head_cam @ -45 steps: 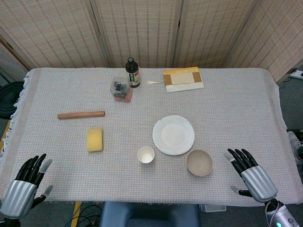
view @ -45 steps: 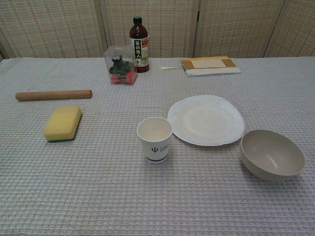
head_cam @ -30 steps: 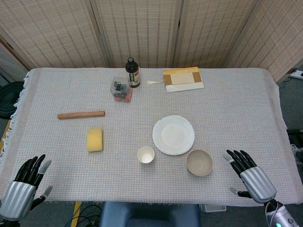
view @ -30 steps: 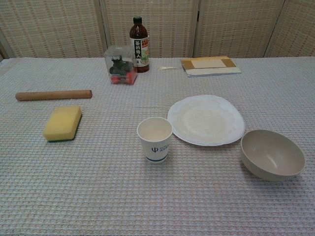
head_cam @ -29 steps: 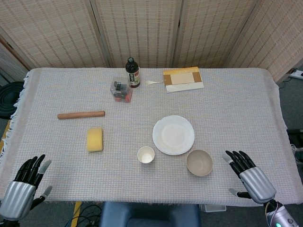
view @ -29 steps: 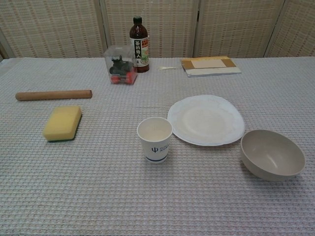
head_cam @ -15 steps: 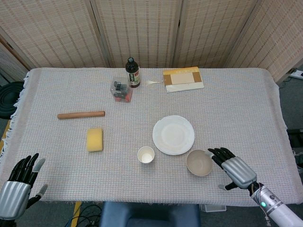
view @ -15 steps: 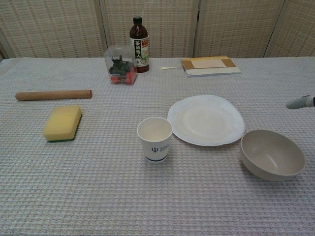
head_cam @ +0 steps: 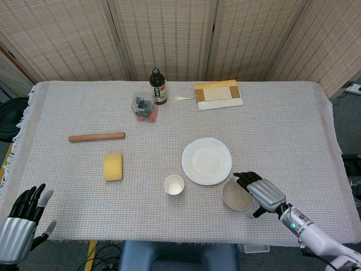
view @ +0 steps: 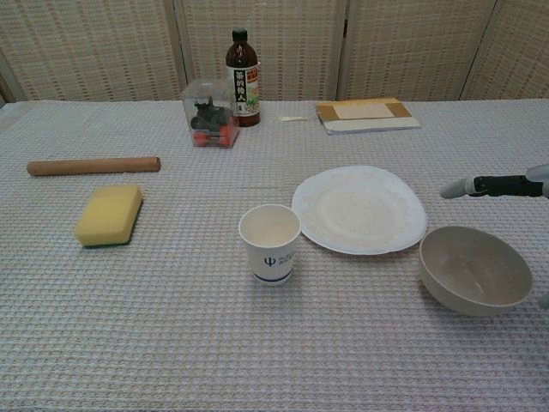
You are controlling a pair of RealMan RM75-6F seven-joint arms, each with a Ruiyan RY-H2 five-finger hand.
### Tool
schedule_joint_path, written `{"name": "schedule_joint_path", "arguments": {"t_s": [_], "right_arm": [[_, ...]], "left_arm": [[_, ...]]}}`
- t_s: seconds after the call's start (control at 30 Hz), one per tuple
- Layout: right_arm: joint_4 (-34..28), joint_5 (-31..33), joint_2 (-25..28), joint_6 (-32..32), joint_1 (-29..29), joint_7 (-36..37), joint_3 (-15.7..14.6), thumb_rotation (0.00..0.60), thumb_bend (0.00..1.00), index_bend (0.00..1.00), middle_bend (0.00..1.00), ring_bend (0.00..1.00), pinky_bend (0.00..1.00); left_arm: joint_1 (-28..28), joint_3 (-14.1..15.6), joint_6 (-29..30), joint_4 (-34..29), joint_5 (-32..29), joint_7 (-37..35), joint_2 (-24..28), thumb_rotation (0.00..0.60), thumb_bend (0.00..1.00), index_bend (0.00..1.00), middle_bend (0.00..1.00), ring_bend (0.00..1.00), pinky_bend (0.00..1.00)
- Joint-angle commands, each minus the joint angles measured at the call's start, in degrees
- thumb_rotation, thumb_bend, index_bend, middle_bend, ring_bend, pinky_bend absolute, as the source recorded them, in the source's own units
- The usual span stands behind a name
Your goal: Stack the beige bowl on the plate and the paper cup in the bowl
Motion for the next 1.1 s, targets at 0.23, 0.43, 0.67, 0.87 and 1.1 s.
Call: {"name": "schedule_joint_path", "arguments": {"t_s": [0.23,0.43,0.67,0.87,1.1], "right_arm": [[0.95,2.0,-2.5,0.55,0.08,-3.5,-0.16,0.6,0.07,0.0,0.0,0.0,0.0],[2.48,3.99,-4.12,-1.27,1.44,-3.45,0.34,0.6,0.07,0.0,0.0,0.0,0.0],[3.92,5.41,-5.69,-2.41,2.34,-3.46,0.34,0.6,0.07,0.0,0.0,0.0,0.0],[4.45,5.82,-6.58,-2.68,2.63,-3.25,0.09,0.6,0.07,0.0,0.0,0.0,0.0],[5.89,6.76,-7.69,-3.34,3.13,-3.25,-0.11,0.6,0.07,0.0,0.0,0.0,0.0]], "left_arm": [[-0.37,-0.19,-0.6,0.15,-0.24,-0.12,-0.09,0.6,0.31,0.06,0.01,0.01,0.15],[-0.49,-0.12,-0.31,0.61,0.38,-0.46,-0.19,0.6,0.31,0.07,0.01,0.01,0.15],[-0.44,-0.25,-0.03,0.73,0.14,-0.88,-0.08,0.6,0.31,0.07,0.01,0.01,0.15],[-0.31,-0.16,0.27,0.66,0.28,-1.1,0.07,0.6,0.31,0.07,0.01,0.01,0.15],[-0.31,-0.2,0.29,0.71,0.19,-1.21,0.1,0.6,0.31,0.07,0.01,0.01,0.15]]}}
